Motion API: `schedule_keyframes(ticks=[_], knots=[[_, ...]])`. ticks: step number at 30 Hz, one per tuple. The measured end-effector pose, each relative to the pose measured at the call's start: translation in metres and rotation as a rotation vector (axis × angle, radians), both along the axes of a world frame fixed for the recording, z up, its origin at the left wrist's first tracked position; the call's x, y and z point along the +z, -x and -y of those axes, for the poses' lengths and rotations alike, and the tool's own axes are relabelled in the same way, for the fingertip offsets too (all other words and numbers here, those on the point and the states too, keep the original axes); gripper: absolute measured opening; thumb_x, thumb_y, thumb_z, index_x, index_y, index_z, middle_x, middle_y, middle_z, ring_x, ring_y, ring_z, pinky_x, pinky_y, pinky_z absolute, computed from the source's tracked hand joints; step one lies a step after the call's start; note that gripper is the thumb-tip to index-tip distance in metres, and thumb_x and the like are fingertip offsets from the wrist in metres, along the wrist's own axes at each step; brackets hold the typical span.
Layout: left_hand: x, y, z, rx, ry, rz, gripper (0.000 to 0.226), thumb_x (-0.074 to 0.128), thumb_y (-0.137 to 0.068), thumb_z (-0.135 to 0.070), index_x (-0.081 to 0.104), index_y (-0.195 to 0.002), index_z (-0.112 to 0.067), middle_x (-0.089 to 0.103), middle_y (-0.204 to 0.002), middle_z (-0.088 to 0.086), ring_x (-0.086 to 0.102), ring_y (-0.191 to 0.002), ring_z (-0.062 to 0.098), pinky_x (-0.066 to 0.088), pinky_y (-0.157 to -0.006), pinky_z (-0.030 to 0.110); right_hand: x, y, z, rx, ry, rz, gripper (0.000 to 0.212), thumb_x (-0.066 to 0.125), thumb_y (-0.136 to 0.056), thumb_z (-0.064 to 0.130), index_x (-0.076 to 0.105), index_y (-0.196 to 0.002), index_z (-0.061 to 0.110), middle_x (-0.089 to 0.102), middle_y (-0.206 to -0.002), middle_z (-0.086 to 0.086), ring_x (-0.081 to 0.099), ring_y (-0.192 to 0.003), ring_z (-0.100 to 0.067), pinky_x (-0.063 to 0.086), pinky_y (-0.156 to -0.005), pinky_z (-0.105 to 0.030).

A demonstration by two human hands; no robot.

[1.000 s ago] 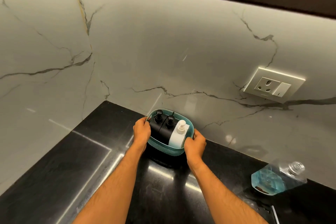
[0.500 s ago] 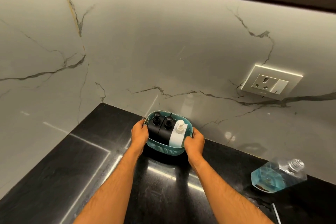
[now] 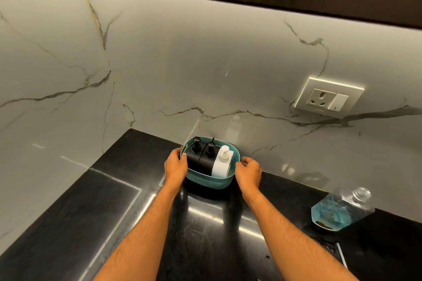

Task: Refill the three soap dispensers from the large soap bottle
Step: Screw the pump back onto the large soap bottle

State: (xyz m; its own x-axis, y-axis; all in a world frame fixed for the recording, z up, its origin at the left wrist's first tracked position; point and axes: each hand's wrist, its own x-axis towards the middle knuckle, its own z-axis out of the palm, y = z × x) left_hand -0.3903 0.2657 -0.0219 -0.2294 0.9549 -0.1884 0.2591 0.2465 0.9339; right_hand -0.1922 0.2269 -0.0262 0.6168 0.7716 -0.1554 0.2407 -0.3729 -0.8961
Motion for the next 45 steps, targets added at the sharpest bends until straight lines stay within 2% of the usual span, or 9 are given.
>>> schedule_keyframes(ticks=[4,7,12,16,22,26,31,36,45], knots=[[0.008,-0.002,0.021,0.023,-0.072,-0.054,0.031,0.052,-0.105,-0.016,0.059,-0.134,-0.009,0.064,-0.116,0.0,0.057,-0.106,0.018,0.045,-0.091,0.034,0.013,-0.007,0.023,-0.024,-0.032,0.136,0.021,0.059,-0.093,0.005,0.074,-0.107,0.006,0.063,-0.079,0.001,0.059,-0.085,-0.019,0.052,-0.085,-0.035],[0.018,-0.008,0.043,0.031,-0.156,-0.082,0.017,0.054,-0.103,-0.015,0.056,-0.095,-0.03,0.053,-0.09,-0.014,0.054,-0.097,0.019,0.045,-0.086,0.034,0.026,-0.013,0.046,0.019,-0.061,0.193,0.027,0.059,-0.095,0.008,0.073,-0.118,0.007,0.074,-0.102,-0.008,0.067,-0.1,-0.025,0.052,-0.092,-0.034],[0.036,-0.035,0.083,-0.01,-0.228,-0.075,0.042,0.057,-0.103,-0.017,0.054,-0.143,-0.002,0.063,-0.135,0.008,0.059,-0.126,0.023,0.047,-0.109,0.038,0.034,-0.027,0.089,0.05,-0.142,0.243,0.026,0.062,-0.095,0.011,0.073,-0.119,0.009,0.072,-0.091,0.001,0.064,-0.087,-0.014,0.053,-0.088,-0.03],[0.039,-0.071,0.109,-0.082,-0.295,-0.061,0.043,0.059,-0.103,-0.018,0.055,-0.143,-0.004,0.064,-0.136,0.007,0.06,-0.127,0.022,0.047,-0.104,0.031,0.033,-0.045,0.126,0.046,-0.174,0.268,0.024,0.064,-0.096,0.011,0.074,-0.117,0.009,0.069,-0.088,0.005,0.061,-0.082,-0.007,0.048,-0.081,-0.021],[0.032,-0.137,0.141,-0.214,-0.306,-0.074,0.04,0.062,-0.102,-0.019,0.058,-0.138,-0.003,0.066,-0.135,0.011,0.061,-0.126,0.023,0.045,-0.108,0.033,0.032,-0.086,0.176,-0.005,-0.171,0.265,0.024,0.065,-0.095,0.01,0.074,-0.117,0.009,0.077,-0.1,-0.004,0.069,-0.092,-0.015,0.057,-0.088,-0.03],[0.026,-0.181,0.163,-0.325,-0.282,-0.07,0.044,0.064,-0.102,-0.018,0.056,-0.142,-0.002,0.065,-0.137,0.012,0.061,-0.127,0.023,0.047,-0.112,0.042,0.029,-0.114,0.205,-0.035,-0.167,0.274,0.022,0.066,-0.096,0.009,0.074,-0.116,0.01,0.071,-0.092,0.004,0.064,-0.086,-0.008,0.045,-0.075,-0.009],[0.014,-0.224,0.192,-0.46,-0.238,-0.065,0.051,0.065,-0.102,-0.021,0.05,-0.148,-0.004,0.061,-0.143,0.01,0.058,-0.132,0.02,0.046,-0.114,0.041,0.02,-0.15,0.242,-0.103,-0.104,0.309,0.016,0.068,-0.094,0.011,0.075,-0.108,0.013,0.073,-0.093,0.002,0.067,-0.085,-0.009,0.042,-0.07,-0.003],[0.003,-0.259,0.208,-0.563,-0.195,-0.063,0.057,0.066,-0.101,-0.024,0.046,-0.152,-0.009,0.057,-0.149,0.006,0.054,-0.136,0.017,0.044,-0.112,0.031,0.008,-0.185,0.277,-0.128,0.066,0.353,0.018,0.067,-0.085,0.007,0.077,-0.098,0.016,0.074,-0.082,0.005,0.07,-0.082,-0.015,0.056,-0.079,-0.029],[-0.006,-0.305,0.208,-0.661,-0.192,-0.085,0.074,0.073,-0.096,-0.025,0.035,-0.158,-0.008,0.045,-0.159,0.01,0.045,-0.145,0.022,0.039,-0.118,0.036,-0.01,-0.211,0.318,0.006,0.494,0.394,0.036,0.074,-0.071,0.021,0.066,-0.105,0.012,0.069,-0.105,-0.01,0.066,-0.101,-0.036,0.048,-0.071,-0.032]])
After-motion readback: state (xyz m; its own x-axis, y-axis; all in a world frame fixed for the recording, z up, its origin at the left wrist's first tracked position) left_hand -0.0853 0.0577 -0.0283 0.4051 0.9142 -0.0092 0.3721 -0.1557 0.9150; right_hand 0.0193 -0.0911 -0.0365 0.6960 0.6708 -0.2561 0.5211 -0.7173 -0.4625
